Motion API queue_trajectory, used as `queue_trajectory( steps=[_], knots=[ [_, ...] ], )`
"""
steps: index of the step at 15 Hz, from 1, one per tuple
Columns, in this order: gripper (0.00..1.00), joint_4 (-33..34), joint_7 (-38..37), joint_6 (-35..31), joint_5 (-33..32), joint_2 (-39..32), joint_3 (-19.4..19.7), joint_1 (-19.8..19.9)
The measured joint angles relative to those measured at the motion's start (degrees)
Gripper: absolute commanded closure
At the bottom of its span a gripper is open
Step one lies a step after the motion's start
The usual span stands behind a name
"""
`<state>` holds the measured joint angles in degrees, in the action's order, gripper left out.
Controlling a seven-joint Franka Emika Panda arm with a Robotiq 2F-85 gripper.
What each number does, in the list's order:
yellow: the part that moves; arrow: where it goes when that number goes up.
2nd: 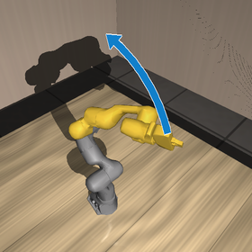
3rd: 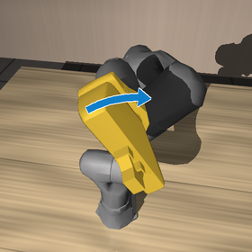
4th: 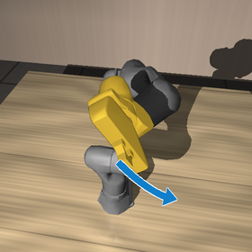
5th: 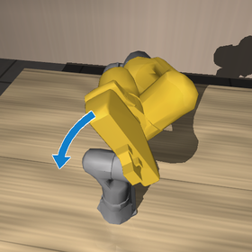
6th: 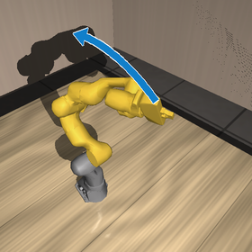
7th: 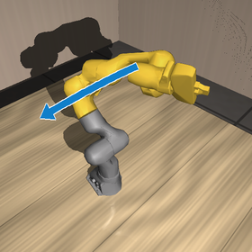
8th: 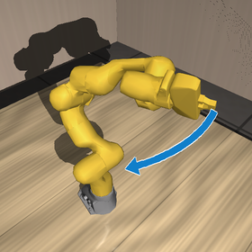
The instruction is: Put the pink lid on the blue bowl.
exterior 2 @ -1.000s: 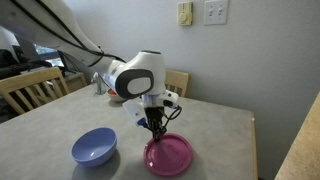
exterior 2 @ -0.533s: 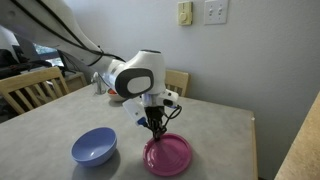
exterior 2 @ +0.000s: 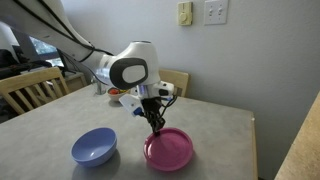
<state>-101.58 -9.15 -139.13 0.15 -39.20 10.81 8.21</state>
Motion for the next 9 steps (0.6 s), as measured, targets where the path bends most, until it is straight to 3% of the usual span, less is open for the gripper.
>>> queue_trajectory(
  steps=[9],
  knots=[
    [0.97,-7.1,-7.1,1.4,-7.5,7.9,1.3,-7.0]
  ],
)
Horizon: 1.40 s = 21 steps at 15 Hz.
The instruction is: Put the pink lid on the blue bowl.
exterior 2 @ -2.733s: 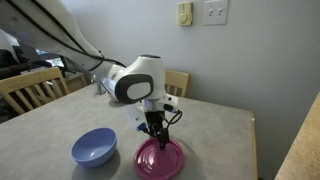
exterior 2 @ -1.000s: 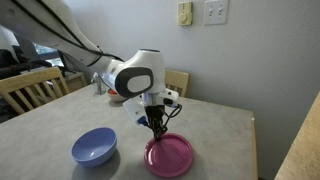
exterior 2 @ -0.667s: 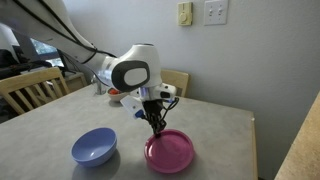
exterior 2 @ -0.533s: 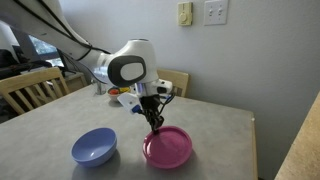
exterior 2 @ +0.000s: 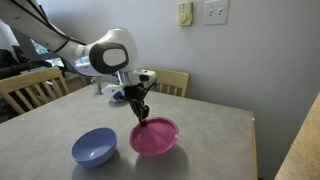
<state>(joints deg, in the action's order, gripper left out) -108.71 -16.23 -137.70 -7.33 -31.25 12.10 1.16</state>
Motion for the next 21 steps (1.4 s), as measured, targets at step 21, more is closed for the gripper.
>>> queue_trajectory(
  steps=[21],
  knots=[
    [0.97,-13.5,-18.6,-1.5,-2.1,8.7,-3.6,-8.7]
  ],
)
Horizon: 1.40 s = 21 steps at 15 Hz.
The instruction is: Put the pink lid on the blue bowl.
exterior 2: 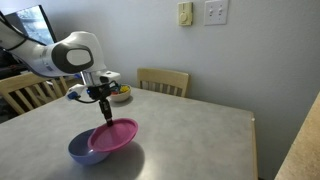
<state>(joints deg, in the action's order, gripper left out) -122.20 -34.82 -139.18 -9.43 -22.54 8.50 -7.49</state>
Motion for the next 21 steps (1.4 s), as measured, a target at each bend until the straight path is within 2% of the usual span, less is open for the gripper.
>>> queue_trajectory(
  steps=[9,21],
  knots=[
    [0.97,-3.4,-5.5,-5.0,-0.1,0.8,0.0,-1.6],
    [0.97,-5.3,-8.6,-5.0,-3.2,7.1,-0.2,-2.1]
  ],
)
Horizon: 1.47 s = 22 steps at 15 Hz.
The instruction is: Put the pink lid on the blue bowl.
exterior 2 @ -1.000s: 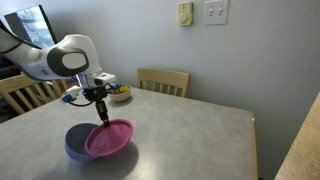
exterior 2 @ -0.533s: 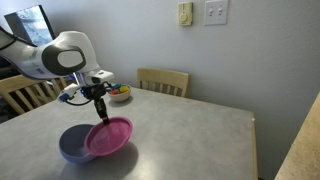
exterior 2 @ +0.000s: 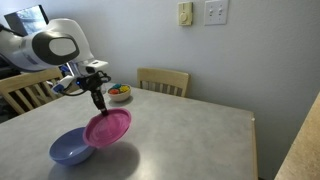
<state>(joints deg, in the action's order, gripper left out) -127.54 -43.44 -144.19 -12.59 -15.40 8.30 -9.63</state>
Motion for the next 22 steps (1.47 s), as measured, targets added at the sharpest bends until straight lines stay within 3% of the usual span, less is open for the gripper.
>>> queue_trajectory(
  steps=[9,17,22],
  knots=[
    [0.97,-1.9,-5.2,1.0,-0.2,0.2,-2.7,-0.9],
    [0.97,-4.1,-14.4,4.6,1.4,1.5,-6.7,-2.9],
    [0.97,-8.2,-21.9,6.2,0.8,4.8,-6.7,-2.6]
  ],
)
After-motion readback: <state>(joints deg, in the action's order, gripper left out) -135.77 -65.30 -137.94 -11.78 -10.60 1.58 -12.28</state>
